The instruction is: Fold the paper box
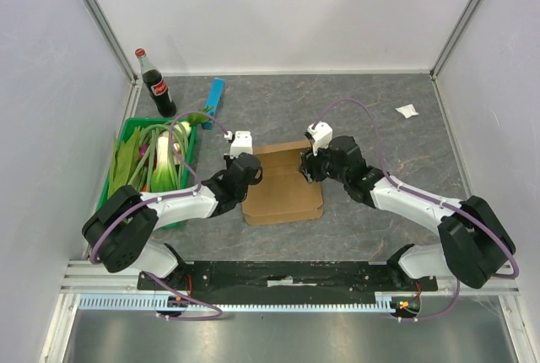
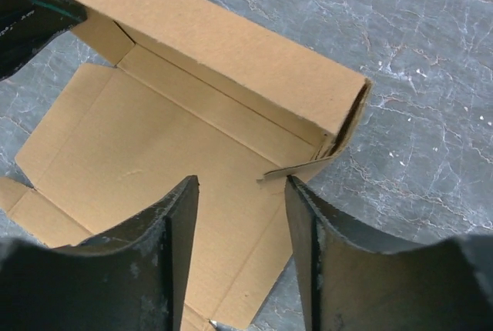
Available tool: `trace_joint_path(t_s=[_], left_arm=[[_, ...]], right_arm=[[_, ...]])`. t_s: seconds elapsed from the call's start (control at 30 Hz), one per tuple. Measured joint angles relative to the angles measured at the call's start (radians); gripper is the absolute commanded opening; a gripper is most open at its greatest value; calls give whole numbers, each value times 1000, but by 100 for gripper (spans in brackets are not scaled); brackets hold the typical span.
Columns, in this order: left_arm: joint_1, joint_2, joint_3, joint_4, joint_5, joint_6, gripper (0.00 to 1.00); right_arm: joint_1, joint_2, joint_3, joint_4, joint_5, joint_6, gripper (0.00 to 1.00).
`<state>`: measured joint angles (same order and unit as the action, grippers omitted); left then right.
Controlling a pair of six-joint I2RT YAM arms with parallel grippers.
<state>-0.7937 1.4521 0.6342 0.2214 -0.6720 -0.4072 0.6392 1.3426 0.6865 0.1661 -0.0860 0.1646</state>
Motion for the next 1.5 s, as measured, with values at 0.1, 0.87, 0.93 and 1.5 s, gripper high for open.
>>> trace_joint_path(t_s=[0.1,0.87,0.93,1.5], left_arm=[[0,0,-1,3,0,0,2],[-1,1,-10,22,-1,1,2],[-1,1,-10,22,-1,0,2],[-1,4,-10,28,0,6,2]], right_arm=[[-11,-1,-1,0,-11,-1,49],[-108,-398,34,-358,276,82,63],[-163,-375,34,-356,303,80,60],[-202,3,-31,-88,-22,-180,54]])
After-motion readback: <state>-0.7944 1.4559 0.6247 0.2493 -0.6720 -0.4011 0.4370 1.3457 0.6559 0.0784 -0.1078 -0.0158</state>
